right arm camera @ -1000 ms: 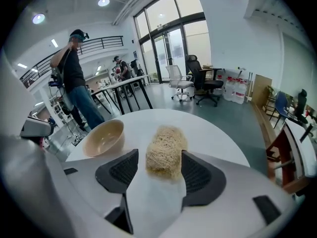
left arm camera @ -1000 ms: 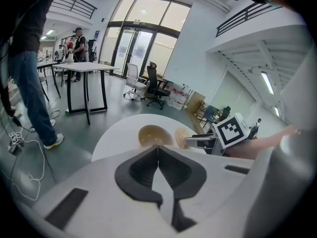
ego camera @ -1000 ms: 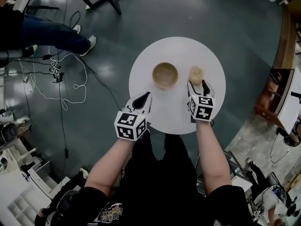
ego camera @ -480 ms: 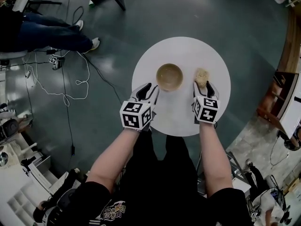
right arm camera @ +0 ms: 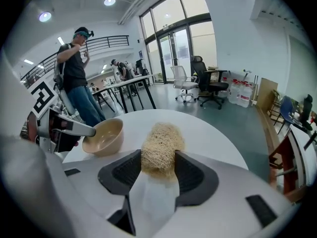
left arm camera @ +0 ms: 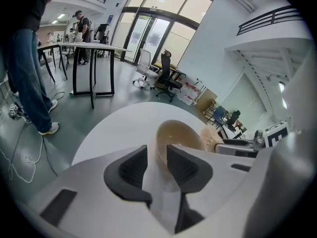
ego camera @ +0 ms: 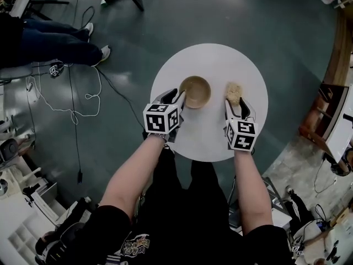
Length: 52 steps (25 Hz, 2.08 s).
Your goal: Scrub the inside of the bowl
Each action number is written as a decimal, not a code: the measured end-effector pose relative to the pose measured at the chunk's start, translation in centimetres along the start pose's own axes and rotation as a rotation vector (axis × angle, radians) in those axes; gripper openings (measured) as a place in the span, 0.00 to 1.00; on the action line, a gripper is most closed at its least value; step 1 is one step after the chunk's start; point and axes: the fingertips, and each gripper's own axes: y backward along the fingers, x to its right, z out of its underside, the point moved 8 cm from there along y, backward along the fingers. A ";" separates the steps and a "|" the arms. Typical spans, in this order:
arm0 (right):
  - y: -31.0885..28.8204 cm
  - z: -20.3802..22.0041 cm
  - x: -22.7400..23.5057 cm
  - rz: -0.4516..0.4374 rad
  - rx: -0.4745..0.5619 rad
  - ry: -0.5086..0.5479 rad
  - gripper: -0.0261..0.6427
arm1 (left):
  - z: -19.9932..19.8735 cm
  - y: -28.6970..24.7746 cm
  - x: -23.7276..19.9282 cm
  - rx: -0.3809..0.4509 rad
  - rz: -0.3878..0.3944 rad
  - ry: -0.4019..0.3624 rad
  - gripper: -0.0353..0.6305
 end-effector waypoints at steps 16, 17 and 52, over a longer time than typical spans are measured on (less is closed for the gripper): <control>2.8 -2.8 -2.4 -0.137 0.144 0.132 0.36 | -1.3 0.0 0.8 -0.001 -0.028 -0.093 0.09; 3.3 -3.2 -3.2 -0.169 0.156 0.156 0.36 | -1.4 0.4 1.0 0.002 -0.032 -0.108 0.09; 13.2 -5.5 -20.4 -0.125 0.027 1.386 0.35 | -5.8 16.2 6.1 0.099 -0.016 -0.901 0.09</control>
